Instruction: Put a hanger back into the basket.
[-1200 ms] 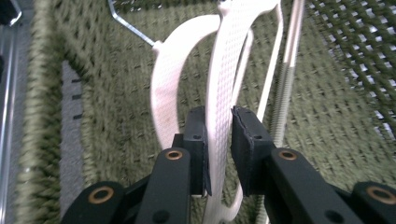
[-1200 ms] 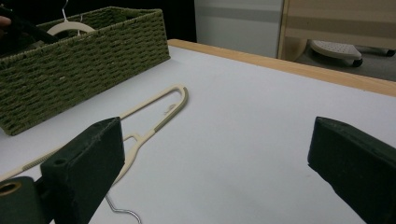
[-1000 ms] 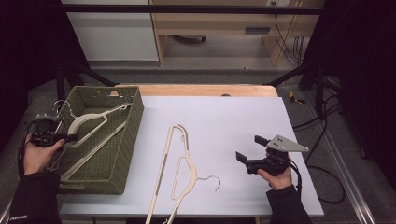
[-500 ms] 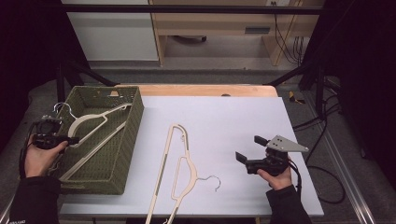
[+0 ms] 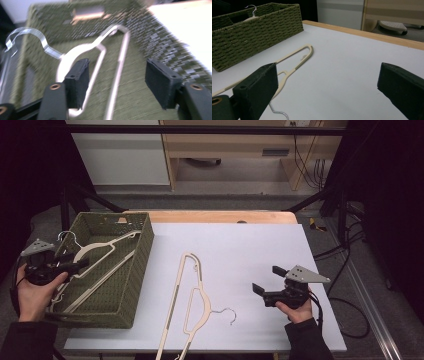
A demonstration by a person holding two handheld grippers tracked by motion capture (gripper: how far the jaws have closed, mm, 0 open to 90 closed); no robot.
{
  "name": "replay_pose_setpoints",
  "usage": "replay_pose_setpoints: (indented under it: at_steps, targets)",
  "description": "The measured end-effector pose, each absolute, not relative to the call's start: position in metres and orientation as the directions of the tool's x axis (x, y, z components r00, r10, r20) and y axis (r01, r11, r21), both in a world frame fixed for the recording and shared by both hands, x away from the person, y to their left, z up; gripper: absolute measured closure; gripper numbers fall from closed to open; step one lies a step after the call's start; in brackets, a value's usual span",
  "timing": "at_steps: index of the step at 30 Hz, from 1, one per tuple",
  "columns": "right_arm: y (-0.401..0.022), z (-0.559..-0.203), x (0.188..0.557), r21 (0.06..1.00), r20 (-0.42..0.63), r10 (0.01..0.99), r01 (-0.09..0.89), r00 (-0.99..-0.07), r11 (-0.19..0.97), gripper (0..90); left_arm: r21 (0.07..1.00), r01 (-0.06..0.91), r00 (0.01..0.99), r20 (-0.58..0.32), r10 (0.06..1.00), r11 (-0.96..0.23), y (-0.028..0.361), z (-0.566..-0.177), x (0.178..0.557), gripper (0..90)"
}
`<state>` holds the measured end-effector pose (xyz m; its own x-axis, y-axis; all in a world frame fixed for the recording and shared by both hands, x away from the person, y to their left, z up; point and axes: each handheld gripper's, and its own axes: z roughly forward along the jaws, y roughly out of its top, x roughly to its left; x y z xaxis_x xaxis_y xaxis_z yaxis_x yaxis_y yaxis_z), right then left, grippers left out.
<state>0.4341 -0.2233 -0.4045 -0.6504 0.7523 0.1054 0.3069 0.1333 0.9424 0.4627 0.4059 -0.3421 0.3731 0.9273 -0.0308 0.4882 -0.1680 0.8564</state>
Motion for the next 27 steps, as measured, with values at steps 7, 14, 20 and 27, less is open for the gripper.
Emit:
replay_pose_setpoints:
  at_steps: [7, 14, 20, 27]
  targets:
    - [-0.223, -0.404, 0.432, 0.943, 0.104, 0.747, 0.303, -0.657, 0.135, 3.8, 0.915, 0.367, 0.482, -0.031, 0.876, -0.17, 0.36, -0.332, 0.443, 19.6]
    - [-0.22, -0.406, 0.432, 0.941, 0.1, 0.738, 0.303, -0.668, 0.148, 3.7, 0.937, 0.288, 0.595, -0.013, 0.804, -0.198, 0.307, -0.338, 0.426, 10.1]
    - [-0.218, -0.405, 0.43, 0.939, 0.11, 0.723, 0.31, -0.682, 0.15, 4.7, 0.943, 0.258, 0.662, -0.015, 0.749, -0.208, 0.268, -0.348, 0.413, 7.7]
    - [-0.209, -0.407, 0.429, 0.934, 0.106, 0.695, 0.311, -0.711, 0.176, 7.7, 0.939, 0.254, 0.707, -0.016, 0.707, -0.233, 0.242, -0.361, 0.401, 7.1]
